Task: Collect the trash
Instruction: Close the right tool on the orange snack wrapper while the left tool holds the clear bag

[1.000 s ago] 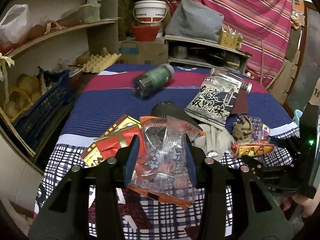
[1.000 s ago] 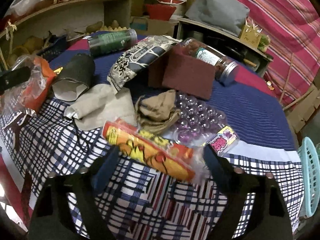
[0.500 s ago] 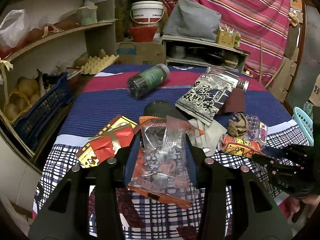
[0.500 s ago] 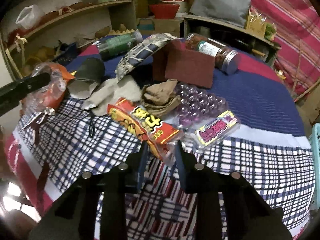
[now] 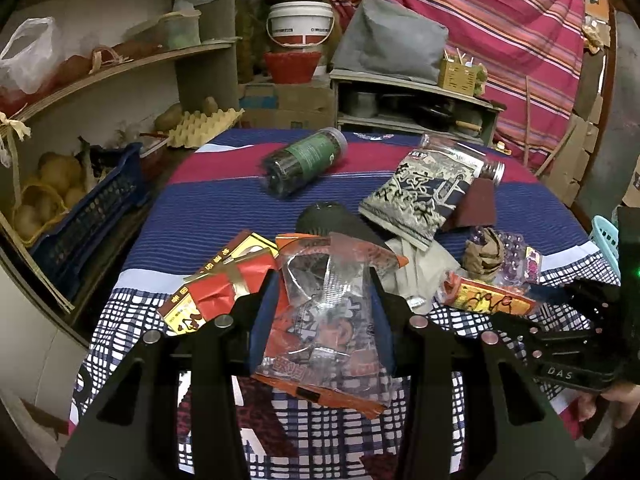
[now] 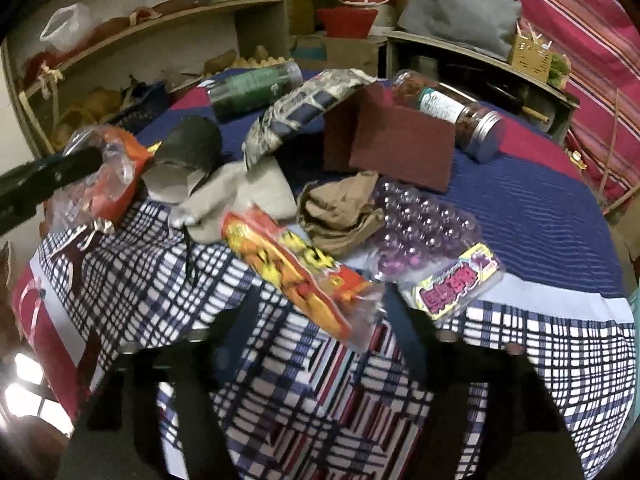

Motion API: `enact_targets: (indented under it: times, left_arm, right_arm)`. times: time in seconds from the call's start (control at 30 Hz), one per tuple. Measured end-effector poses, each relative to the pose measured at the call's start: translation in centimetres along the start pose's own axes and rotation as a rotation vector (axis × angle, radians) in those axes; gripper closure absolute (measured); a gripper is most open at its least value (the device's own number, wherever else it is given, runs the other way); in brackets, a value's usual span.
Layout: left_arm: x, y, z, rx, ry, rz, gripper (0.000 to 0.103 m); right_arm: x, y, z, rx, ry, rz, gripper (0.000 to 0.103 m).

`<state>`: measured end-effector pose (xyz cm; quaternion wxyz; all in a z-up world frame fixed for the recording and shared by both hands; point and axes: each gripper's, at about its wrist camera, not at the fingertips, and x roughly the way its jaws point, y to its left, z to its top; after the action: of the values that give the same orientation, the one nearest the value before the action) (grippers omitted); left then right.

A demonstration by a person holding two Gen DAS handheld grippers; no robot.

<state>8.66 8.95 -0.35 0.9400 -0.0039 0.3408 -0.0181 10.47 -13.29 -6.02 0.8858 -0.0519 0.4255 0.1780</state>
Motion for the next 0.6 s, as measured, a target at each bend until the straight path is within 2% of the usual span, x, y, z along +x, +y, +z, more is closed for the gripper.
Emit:
enact_targets:
  times: [0.13,0.27,0.33,0.6]
  left_arm:
    - [0.1,-0.1,-0.1,-0.011,0.004,-0.011,0.067]
    - [0.3,-0.3,-0.1,-0.003,0.001,-0.012,0.068]
    - [0.4,-0.3,-0.1,-0.005,0.004,-0.014,0.076]
    - [1.0,0.4,-0.7,-0.026,0.036,-0.022,0.082]
  right_arm:
    - [-0.7,0.4,-0.8,-0.012,0.013,0.052,0.059]
    - [-1.0,0.9,-0.8,-0.036,0.002,0.019,0.058]
    - [-0.7,0.5,-0.5,-0.012,0.001,0.020,0.057]
    - [0.5,0.0,-0.1,0.013,0.004,0.038,0.057]
